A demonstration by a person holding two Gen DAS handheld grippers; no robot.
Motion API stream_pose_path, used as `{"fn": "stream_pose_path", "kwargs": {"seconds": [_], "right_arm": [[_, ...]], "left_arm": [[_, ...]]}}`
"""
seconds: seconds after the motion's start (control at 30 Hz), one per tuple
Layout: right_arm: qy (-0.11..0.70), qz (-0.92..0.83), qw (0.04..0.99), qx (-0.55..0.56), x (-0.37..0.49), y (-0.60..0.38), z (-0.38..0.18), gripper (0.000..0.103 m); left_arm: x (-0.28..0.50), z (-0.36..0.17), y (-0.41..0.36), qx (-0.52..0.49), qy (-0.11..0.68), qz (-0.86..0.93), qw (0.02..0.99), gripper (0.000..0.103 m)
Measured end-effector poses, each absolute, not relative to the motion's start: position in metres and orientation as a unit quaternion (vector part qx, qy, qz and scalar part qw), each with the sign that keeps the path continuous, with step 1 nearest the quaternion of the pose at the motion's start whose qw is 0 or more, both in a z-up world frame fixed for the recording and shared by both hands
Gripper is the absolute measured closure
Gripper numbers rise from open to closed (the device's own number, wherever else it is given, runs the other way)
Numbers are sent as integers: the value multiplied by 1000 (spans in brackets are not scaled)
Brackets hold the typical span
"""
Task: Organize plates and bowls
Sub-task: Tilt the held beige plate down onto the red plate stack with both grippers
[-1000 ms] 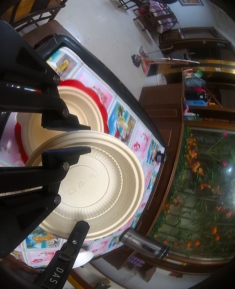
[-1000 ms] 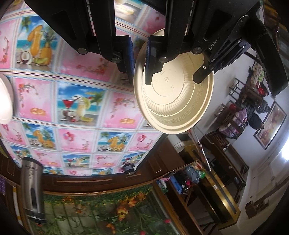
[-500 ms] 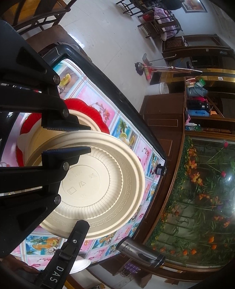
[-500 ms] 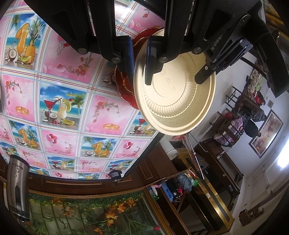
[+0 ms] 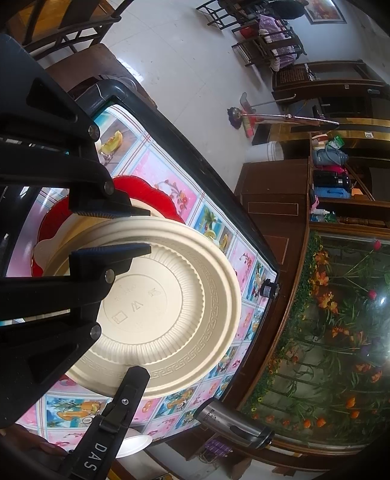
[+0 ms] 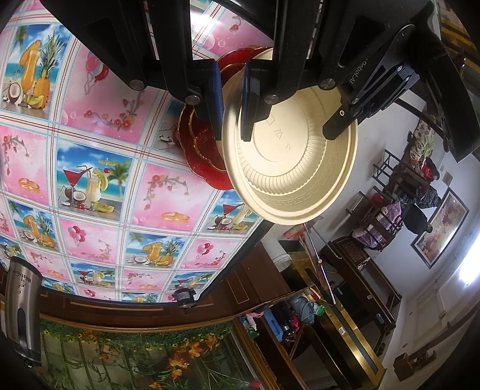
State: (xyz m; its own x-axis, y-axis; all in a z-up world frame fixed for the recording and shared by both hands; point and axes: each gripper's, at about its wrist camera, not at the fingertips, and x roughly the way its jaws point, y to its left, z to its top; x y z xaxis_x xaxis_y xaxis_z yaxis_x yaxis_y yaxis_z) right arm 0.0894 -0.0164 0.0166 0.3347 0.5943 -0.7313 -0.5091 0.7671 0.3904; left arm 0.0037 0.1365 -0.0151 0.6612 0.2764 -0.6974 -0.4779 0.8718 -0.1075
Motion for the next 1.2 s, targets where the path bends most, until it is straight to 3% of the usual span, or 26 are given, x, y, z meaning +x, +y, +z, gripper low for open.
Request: {"fn": "stream_pose_path", "kwargs": {"seconds": [0.9,1.2], "right_arm": [[463,345,815,49,87,-9,25,92],[486,345,801,59,96,-3,5,92]], "left_arm": [[4,-7,148,-144,359,205,899,90],[9,-18,154,-142,380,210,889,90]]}}
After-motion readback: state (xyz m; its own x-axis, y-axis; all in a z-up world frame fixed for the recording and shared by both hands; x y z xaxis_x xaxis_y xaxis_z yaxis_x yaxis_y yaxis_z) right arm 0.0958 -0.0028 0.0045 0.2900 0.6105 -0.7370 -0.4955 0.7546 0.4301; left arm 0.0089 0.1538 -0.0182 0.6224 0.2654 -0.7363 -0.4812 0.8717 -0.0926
